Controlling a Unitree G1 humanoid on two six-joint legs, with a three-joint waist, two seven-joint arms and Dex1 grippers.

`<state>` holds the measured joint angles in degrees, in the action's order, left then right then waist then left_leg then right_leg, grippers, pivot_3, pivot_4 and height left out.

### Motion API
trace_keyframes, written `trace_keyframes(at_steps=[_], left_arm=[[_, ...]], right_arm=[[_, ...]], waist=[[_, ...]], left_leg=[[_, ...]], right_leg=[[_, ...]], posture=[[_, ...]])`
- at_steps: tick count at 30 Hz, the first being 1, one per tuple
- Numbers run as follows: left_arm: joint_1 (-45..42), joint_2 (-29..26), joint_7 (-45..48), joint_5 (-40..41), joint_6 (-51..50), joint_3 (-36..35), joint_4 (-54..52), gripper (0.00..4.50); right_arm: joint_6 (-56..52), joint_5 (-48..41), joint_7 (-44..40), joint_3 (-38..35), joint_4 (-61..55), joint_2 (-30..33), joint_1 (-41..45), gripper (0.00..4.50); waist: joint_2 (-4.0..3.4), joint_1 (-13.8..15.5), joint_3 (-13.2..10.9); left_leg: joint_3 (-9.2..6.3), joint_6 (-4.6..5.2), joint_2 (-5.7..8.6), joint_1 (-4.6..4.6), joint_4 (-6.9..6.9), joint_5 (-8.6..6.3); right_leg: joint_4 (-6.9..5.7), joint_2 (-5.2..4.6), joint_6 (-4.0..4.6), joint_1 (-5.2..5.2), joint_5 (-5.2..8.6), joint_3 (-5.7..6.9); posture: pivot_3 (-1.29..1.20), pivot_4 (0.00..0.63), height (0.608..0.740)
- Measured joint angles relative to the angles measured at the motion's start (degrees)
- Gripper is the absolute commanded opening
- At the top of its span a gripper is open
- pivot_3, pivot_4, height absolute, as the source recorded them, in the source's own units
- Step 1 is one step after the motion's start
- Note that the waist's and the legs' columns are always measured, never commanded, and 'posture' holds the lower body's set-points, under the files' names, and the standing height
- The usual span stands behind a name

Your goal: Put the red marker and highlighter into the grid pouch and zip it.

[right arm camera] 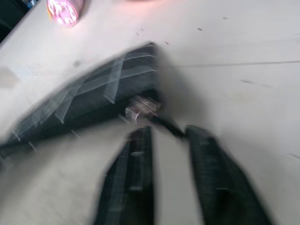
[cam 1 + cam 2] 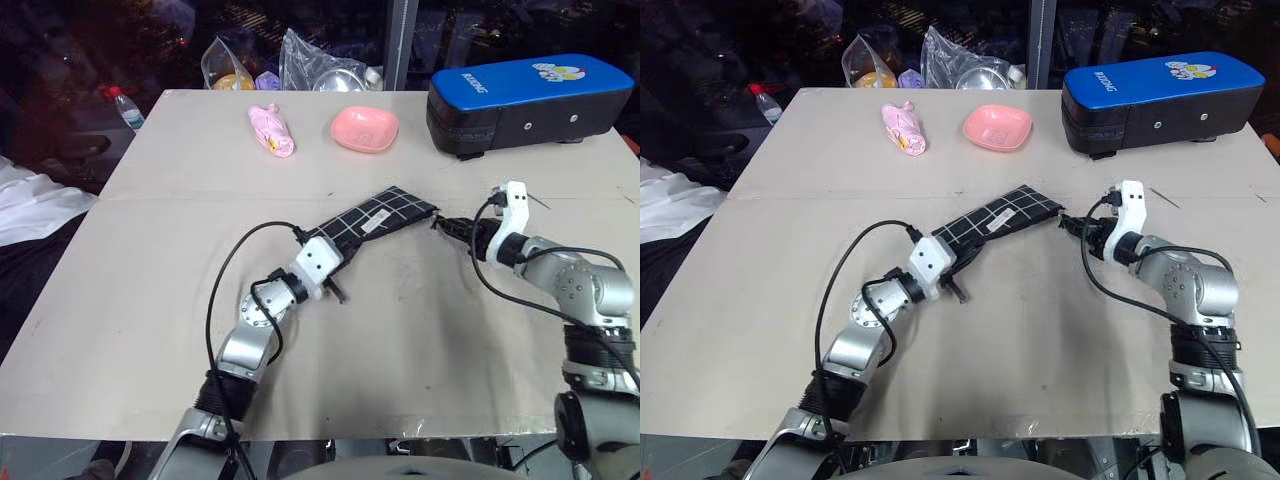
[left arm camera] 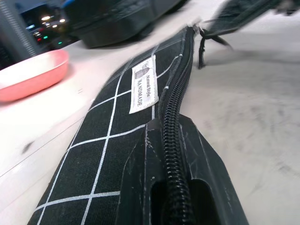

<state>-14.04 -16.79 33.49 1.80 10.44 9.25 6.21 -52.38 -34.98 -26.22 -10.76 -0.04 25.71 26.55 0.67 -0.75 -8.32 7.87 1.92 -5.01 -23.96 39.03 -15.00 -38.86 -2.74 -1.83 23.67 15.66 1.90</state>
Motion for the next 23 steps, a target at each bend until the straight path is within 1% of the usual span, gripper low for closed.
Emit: trace_keyframes(at_steps=[1,2,3,4,5,6,7,8,10,12,15,16,17,19,23], left_arm=[[0.6,-0.7,0.3,0.7,-0.2,-0.4,-0.9,1.48],[1.0,-1.4,0.7,0.9,-0.5,-0.8,-1.7,1.71],[1.6,-2.0,0.8,1.3,-1.1,-1.3,-3.2,2.3],[2.1,-2.3,0.8,1.6,-1.2,-1.7,-3.8,2.69],[2.9,-2.8,0.7,2.1,-2.0,-2.4,-5.3,3.14],[4.3,-3.8,0.7,2.9,-2.9,-3.1,-7.6,3.65],[5.3,-4.3,0.8,3.3,-3.5,-3.7,-8.7,4.0],[7.3,-5.3,1.1,4.4,-4.9,-4.9,-11.1,4.46],[11.1,-7.4,1.7,6.4,-7.8,-6.7,-15.4,4.46],[14.6,-9.1,2.6,8.8,-10.9,-8.2,-19.6,4.46],[21.3,-11.1,3.8,12.6,-15.5,-10.1,-25.5,4.46],[22.3,-11.3,3.9,13.0,-15.9,-10.5,-26.3,4.46],[26.3,-11.9,3.9,13.9,-17.6,-11.5,-27.7,4.46],[31.1,-12.4,3.4,14.1,-19.5,-12.5,-29.1,4.46],[32.3,-12.4,2.4,14.0,-20.9,-12.6,-31.8,4.46]], right_arm=[[2.1,0.9,-2.0,0.8,-0.3,1.2,-1.1,2.91],[4.1,1.8,-3.9,1.4,-0.4,2.2,-2.3,3.16],[8.0,3.7,-6.8,3.3,-1.0,4.1,-4.4,3.77],[9.2,4.4,-7.9,3.8,-1.2,4.7,-5.3,4.22],[13.6,6.4,-10.6,5.3,-1.3,6.1,-7.3,4.5],[17.7,8.2,-13.5,6.6,-1.4,7.6,-9.7,4.5],[19.8,9.1,-14.8,7.0,-1.2,8.3,-11.0,4.5],[24.2,10.8,-17.3,7.8,-0.7,9.5,-13.3,4.5],[32.0,13.5,-20.6,7.8,1.2,10.5,-16.4,4.5],[37.5,15.1,-22.9,7.7,3.4,11.4,-17.9,4.5],[45.0,15.3,-27.6,6.8,6.6,11.9,-19.2,4.5],[46.3,15.2,-28.4,6.4,7.4,12.0,-19.5,4.5],[50.1,15.1,-30.5,4.9,10.7,12.3,-20.1,4.5],[54.3,14.6,-33.4,2.6,15.7,13.1,-20.4,4.5],[57.4,13.5,-37.3,0.8,20.7,13.2,-19.1,4.5]], waist=[[0.0,0.0,0.0],[0.0,0.0,0.0],[0.0,0.0,0.0],[0.0,0.0,0.0],[0.0,0.0,0.0],[0.0,0.0,0.0],[0.0,0.0,0.0],[0.0,0.0,0.0],[0.01,-0.1,0.0],[0.01,-0.1,0.0],[0.01,-0.1,0.0],[0.01,-0.1,0.0],[0.03,0.0,0.0],[0.01,0.1,-0.1],[0.02,0.3,-0.1]], left_leg=[[-0.01,0.0,0.01,0.0,0.0,0.0],[-0.02,0.01,0.01,0.0,0.0,0.0],[-0.03,0.01,0.02,0.0,0.0,-0.01],[-0.03,0.01,0.0,0.01,-0.01,-0.01],[-0.02,0.01,0.01,0.01,-0.02,-0.01],[-0.03,0.01,0.01,0.02,-0.02,-0.01],[-0.02,0.0,-0.01,0.01,-0.02,0.0],[-0.01,-0.01,-0.06,0.02,-0.03,0.0],[0.04,-0.02,-0.07,0.06,-0.03,0.01],[0.06,-0.01,-0.08,0.12,-0.03,0.0],[0.06,0.18,-0.08,0.18,-0.03,-0.11],[0.06,0.18,-0.08,0.18,-0.03,-0.11],[0.07,0.18,-0.07,0.17,-0.03,-0.12],[0.08,0.19,-0.04,0.17,-0.03,-0.12],[0.05,0.22,-0.06,0.21,0.03,-0.13]], right_leg=[[0.0,0.01,-0.01,0.0,0.0,0.0],[0.0,0.01,0.0,0.0,0.0,0.01],[0.01,0.02,-0.01,0.0,0.01,0.02],[0.02,0.02,-0.01,-0.01,0.01,0.01],[0.02,0.02,-0.01,0.0,0.01,0.01],[0.04,0.02,-0.02,-0.02,0.01,0.01],[0.04,0.01,-0.02,-0.01,0.02,0.0],[0.05,0.01,-0.02,-0.01,0.02,-0.01],[0.03,0.01,-0.02,-0.01,0.02,-0.06],[0.01,0.01,-0.02,-0.02,0.02,-0.08],[0.01,0.02,0.0,-0.06,0.03,-0.09],[0.02,0.02,0.0,-0.06,0.03,-0.09],[0.02,0.0,0.0,-0.07,0.03,-0.1],[0.04,-0.03,0.01,-0.07,0.03,-0.11],[0.01,-0.01,0.05,-0.09,0.03,-0.11]], posture=[[0.0,0.15,0.717],[0.0,0.15,0.717],[0.0,0.15,0.717],[0.0,0.15,0.717],[0.0,0.15,0.717],[0.0,0.15,0.717],[0.0,0.15,0.717],[0.0,0.15,0.717],[0.0,0.15,0.717],[0.0,0.15,0.717],[0.0,0.15,0.717],[0.0,0.15,0.717],[0.0,0.15,0.717],[0.0,0.15,0.717],[0.0,0.15,0.717]])
